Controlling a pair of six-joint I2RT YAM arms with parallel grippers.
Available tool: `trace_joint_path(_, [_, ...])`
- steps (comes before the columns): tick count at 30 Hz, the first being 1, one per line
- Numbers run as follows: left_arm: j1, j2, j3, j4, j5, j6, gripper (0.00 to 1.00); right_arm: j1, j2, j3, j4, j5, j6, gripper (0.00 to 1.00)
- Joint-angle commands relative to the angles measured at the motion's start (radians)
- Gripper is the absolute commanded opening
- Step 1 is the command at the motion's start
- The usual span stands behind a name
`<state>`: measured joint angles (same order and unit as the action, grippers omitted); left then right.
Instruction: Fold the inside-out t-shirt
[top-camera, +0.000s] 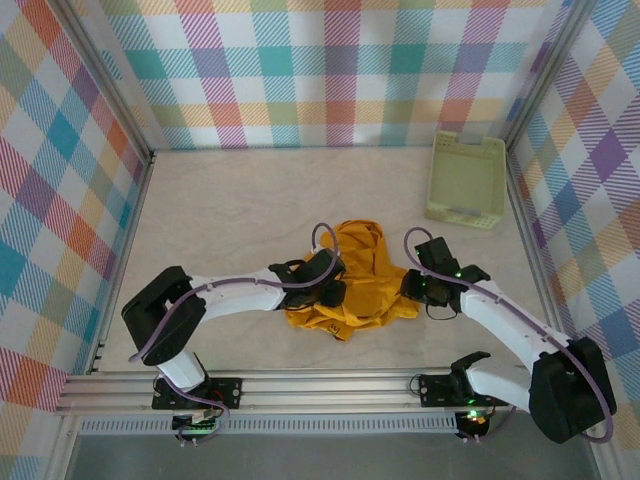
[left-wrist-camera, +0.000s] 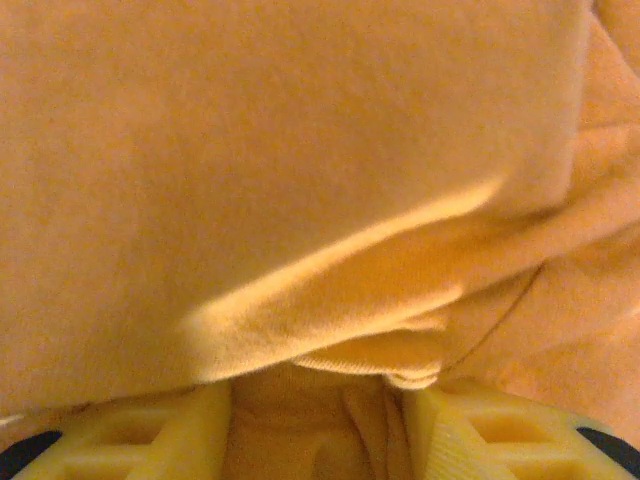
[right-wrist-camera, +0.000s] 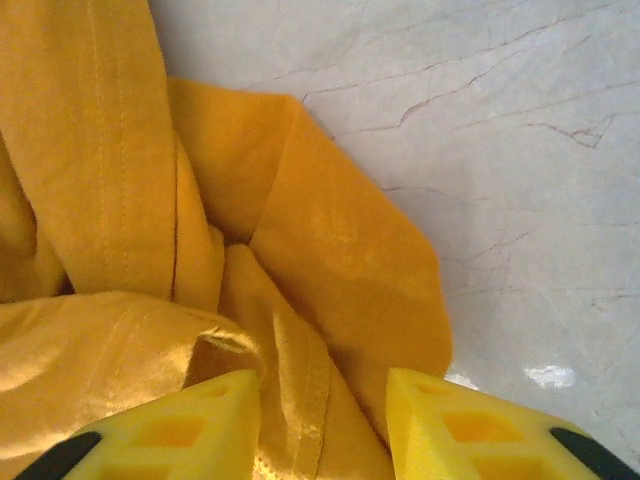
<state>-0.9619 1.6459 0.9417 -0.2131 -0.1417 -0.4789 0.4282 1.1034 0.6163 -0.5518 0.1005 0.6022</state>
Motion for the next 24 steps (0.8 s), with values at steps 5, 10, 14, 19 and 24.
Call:
trace_joint_path(5, [-0.018, -0.037, -0.043, 0.009, -0.013, -0.016, 0.51, 0.023, 0.035, -0.006, 0.017, -0.069, 0.028, 0.48])
trace_joint_path(10, [-0.020, -0.035, -0.045, 0.007, -0.019, -0.024, 0.51, 0.024, 0.089, 0.017, 0.076, -0.141, 0.032, 0.52])
trace_joint_path(14, [-0.020, -0.050, -0.056, -0.007, -0.064, -0.047, 0.52, 0.024, 0.152, 0.021, 0.051, -0.117, 0.039, 0.49])
trace_joint_path(19, [-0.003, -0.058, -0.063, -0.094, -0.196, -0.120, 0.55, 0.026, 0.096, -0.014, -0.024, -0.042, 0.087, 0.38])
trace_joint_path(24, [0.023, -0.059, -0.069, -0.127, -0.235, -0.160, 0.56, 0.026, 0.067, -0.032, -0.038, -0.010, 0.097, 0.31])
